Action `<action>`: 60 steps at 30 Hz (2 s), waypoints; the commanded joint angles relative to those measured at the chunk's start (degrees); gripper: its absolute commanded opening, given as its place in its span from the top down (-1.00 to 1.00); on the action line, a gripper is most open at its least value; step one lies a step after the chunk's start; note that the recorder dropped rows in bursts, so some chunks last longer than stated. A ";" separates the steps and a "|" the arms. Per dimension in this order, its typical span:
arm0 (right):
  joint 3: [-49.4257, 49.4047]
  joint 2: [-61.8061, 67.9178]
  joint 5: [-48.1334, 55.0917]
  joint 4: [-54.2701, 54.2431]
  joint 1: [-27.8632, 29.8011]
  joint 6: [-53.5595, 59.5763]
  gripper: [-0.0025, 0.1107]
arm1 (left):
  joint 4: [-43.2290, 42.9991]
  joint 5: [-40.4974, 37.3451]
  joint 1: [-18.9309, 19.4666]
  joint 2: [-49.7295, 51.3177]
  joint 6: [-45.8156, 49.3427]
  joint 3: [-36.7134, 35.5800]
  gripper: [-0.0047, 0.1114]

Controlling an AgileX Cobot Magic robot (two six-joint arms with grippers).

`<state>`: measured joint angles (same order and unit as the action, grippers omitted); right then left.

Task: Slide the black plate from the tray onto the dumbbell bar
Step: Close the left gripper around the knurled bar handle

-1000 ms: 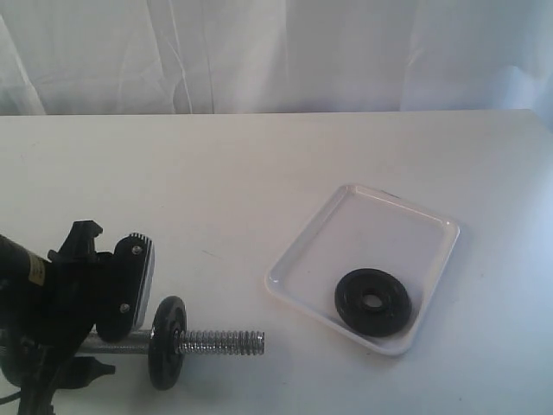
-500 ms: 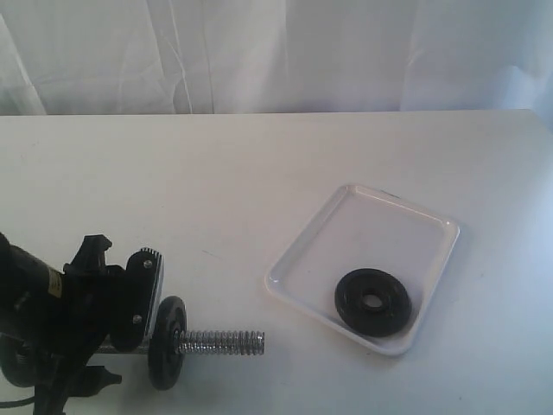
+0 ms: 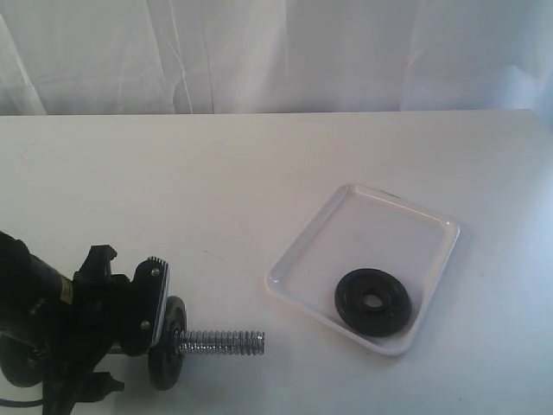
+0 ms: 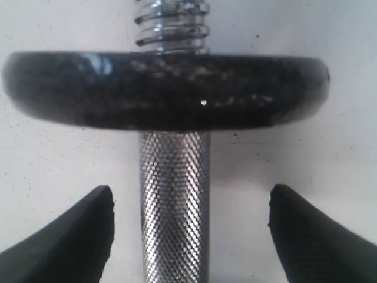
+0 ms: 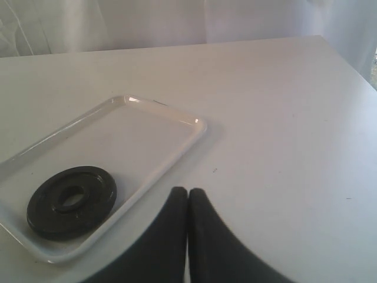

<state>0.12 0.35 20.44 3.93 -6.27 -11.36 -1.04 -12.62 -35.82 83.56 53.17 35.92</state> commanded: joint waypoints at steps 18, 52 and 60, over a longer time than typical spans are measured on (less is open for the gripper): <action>-0.12 -0.35 -0.95 0.41 -0.23 0.01 0.96 | 0.35 0.85 -0.26 1.24 -5.48 -0.62 -0.38; -0.12 -0.35 -0.95 0.41 -0.23 0.01 0.96 | -3.74 1.19 -0.15 4.31 -7.95 -0.62 -0.14; -0.12 -0.35 -0.95 0.41 -0.23 0.01 0.96 | -3.74 1.05 -0.15 4.31 -7.95 -0.62 0.23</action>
<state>0.12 0.35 20.44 3.93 -6.27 -11.36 -5.52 -10.60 -35.82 87.91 45.73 35.92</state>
